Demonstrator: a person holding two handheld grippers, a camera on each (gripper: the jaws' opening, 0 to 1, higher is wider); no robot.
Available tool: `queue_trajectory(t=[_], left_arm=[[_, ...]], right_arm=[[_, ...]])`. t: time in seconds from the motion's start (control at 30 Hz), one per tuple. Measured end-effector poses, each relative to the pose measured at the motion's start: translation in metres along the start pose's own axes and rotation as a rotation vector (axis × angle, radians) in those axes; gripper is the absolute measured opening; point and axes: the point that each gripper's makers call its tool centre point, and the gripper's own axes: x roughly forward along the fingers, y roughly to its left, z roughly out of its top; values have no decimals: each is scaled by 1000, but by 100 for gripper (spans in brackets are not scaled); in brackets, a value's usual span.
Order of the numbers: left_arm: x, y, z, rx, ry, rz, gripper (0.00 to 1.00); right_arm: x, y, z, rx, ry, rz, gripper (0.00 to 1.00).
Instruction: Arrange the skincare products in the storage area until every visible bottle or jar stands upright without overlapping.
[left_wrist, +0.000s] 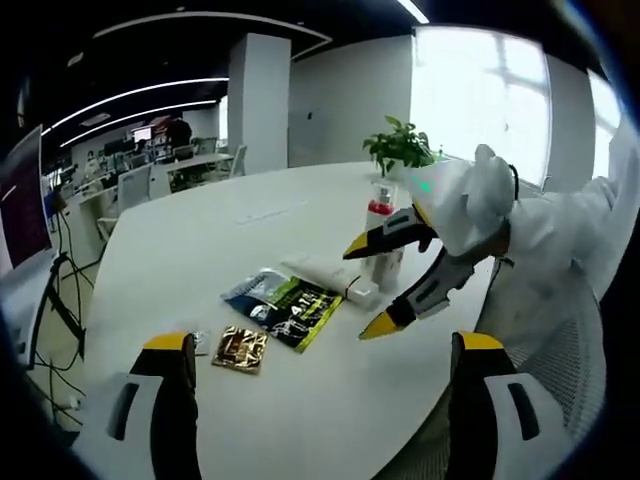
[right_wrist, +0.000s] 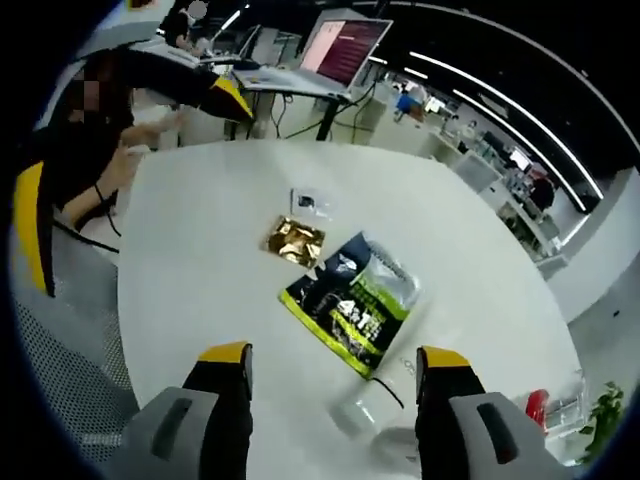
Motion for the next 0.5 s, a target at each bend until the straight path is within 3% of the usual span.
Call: queue_trajectory(t=[0.13,0.33,0.43,0.5], left_arm=[[1,2,-3,-13,-2,-1,99],[4,1,-4,-20,-9,-17,99],[5,2,-5,-20,-9,-26,99],[5,3,-4,-23,-13,-29,99]], right_arm=[[12,-24,-14,-17,87,-81,69],[32,-19,-17,35,127,-86,77],[37,-22,-18,77,140,-122,87],[41,-24,-19,196,140,-147,92]])
